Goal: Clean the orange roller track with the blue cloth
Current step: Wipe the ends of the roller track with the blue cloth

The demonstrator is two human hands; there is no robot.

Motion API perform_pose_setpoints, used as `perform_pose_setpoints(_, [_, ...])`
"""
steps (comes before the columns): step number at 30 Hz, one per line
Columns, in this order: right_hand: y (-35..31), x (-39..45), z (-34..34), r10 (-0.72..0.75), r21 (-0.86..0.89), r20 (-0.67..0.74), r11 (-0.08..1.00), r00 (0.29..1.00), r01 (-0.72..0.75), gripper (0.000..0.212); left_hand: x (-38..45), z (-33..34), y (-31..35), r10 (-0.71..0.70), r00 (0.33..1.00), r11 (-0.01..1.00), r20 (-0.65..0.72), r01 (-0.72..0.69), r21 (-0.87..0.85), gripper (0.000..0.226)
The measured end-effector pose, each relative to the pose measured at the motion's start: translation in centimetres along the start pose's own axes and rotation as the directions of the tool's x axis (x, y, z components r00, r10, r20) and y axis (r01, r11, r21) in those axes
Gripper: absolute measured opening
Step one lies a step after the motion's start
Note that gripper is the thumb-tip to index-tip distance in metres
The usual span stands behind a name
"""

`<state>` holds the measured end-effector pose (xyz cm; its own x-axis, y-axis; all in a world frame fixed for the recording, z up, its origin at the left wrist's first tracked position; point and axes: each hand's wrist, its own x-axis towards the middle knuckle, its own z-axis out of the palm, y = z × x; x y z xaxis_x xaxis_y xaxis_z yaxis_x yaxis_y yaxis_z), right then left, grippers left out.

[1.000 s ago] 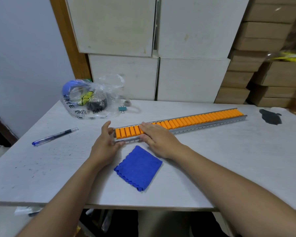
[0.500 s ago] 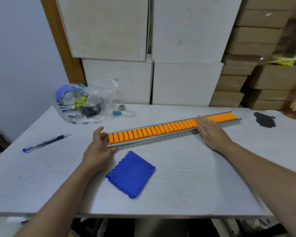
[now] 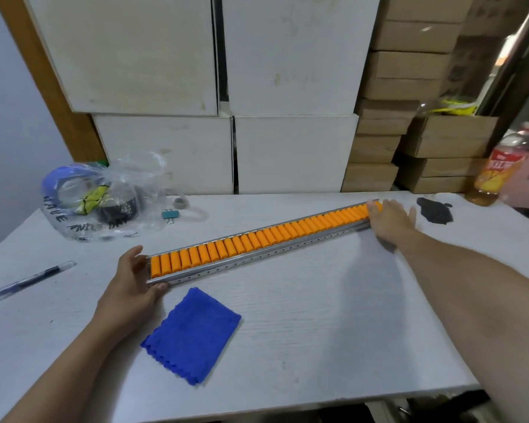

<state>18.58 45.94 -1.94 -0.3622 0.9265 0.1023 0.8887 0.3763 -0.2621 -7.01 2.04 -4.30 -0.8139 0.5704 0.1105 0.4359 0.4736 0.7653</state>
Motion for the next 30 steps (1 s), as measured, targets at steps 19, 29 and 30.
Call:
perform_pose_setpoints(19, [-18.4,-27.2,1.6,-0.964,0.250,0.132,0.258,0.231,0.933,0.043,-1.1,-0.5,1.8,-0.045,0.999,0.998,0.007,0.044,0.049,0.083])
perform_pose_setpoints(29, [-25.3,-24.6,-0.3,-0.583,0.856,-0.193,0.294,0.789,0.426,0.028,-1.0,-0.6,1.6,-0.080,0.997,0.997,0.005,0.080,-0.009,0.092])
perform_pose_setpoints(30, [-26.4,-24.5,0.2,-0.659,0.769,-0.218,0.338,0.720,0.543,0.037,-1.1,-0.6,1.6,-0.081,0.997,0.997,0.004,0.081,-0.011,0.091])
